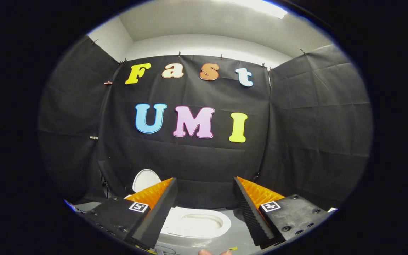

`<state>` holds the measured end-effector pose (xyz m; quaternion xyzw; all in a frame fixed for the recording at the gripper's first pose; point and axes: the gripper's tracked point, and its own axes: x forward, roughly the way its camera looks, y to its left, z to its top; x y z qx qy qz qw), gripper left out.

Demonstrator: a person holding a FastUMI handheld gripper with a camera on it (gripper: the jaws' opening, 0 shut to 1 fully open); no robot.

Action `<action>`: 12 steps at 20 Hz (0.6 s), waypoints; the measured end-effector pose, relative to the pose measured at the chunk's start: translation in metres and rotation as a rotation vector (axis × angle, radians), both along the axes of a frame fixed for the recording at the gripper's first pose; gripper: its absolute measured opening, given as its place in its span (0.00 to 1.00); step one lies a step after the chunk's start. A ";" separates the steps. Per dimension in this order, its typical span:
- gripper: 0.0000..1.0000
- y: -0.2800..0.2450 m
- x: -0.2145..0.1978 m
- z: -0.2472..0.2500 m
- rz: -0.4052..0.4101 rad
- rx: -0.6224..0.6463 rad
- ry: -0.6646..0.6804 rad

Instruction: Open the toilet lid.

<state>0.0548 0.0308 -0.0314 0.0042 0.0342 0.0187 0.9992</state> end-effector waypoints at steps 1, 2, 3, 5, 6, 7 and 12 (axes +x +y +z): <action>0.98 -0.003 -0.003 -0.002 -0.005 0.016 0.002; 0.99 -0.007 -0.006 -0.002 -0.010 0.028 0.002; 0.99 -0.010 -0.009 -0.003 -0.019 0.034 0.003; 0.98 -0.015 -0.014 -0.007 -0.029 0.033 0.011; 0.99 -0.018 -0.017 -0.009 -0.034 0.030 0.016; 0.99 -0.020 -0.020 -0.010 -0.039 0.030 0.017; 0.98 -0.016 -0.026 -0.015 -0.048 0.042 0.013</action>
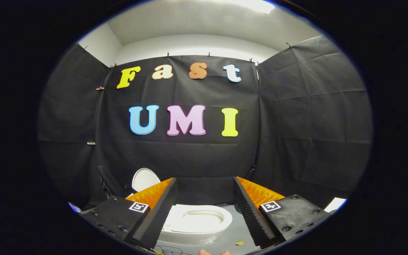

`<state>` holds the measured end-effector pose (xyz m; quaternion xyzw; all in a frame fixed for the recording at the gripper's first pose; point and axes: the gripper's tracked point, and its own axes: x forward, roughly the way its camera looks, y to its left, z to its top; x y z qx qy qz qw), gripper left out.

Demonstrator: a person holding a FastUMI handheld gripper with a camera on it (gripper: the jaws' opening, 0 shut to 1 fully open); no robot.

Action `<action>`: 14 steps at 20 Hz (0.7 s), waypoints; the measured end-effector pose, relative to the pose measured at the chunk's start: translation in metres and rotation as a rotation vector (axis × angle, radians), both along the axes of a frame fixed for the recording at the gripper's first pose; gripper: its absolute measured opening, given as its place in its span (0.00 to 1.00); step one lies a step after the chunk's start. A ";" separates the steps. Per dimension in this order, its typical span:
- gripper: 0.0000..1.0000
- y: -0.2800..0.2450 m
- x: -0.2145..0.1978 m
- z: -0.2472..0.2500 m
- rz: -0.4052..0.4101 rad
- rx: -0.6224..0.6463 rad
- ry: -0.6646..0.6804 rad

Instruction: Open the toilet lid.

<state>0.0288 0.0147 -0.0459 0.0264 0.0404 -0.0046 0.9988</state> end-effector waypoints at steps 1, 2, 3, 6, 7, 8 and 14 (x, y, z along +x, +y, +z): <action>0.99 0.002 0.000 0.000 0.002 -0.007 0.001; 0.99 0.003 0.002 0.000 0.001 -0.013 -0.001; 0.99 0.003 0.001 0.001 -0.002 -0.018 -0.006; 0.99 0.012 0.003 0.001 0.011 -0.031 -0.006; 0.99 0.014 0.004 0.001 0.012 -0.034 -0.005; 0.99 0.015 0.004 0.001 0.014 -0.035 -0.003; 0.98 0.018 0.005 -0.002 0.018 -0.027 0.002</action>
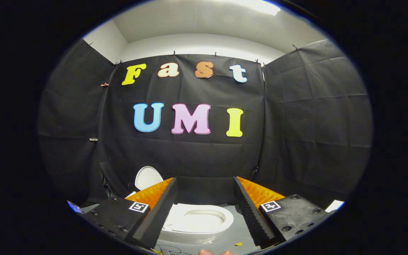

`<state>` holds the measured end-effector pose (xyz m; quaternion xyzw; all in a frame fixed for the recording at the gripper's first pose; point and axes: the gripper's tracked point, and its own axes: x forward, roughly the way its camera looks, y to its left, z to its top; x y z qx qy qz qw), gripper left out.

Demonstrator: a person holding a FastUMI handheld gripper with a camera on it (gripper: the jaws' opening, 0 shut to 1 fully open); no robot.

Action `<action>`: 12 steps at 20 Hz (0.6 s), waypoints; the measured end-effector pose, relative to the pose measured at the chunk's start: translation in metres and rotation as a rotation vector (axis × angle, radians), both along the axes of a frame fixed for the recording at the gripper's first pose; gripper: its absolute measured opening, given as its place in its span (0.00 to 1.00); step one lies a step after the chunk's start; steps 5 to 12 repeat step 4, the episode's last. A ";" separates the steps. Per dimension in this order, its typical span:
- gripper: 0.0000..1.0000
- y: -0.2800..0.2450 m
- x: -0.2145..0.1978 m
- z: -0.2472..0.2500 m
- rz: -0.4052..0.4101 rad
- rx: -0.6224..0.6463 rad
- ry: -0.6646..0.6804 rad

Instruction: Open the toilet lid.

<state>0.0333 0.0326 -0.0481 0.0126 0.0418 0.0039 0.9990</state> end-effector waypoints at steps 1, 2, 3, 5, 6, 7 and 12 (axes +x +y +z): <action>0.99 0.000 0.000 0.000 -0.001 0.001 0.001; 0.99 0.000 0.000 -0.002 -0.001 0.000 0.003; 0.99 0.000 -0.001 -0.002 -0.002 0.000 0.004; 0.99 0.000 -0.002 0.000 -0.004 0.000 0.002; 0.99 0.000 -0.002 0.000 -0.004 0.000 0.002; 0.99 0.000 -0.002 0.000 -0.004 0.000 0.002; 0.99 0.000 -0.002 0.000 -0.004 0.000 0.002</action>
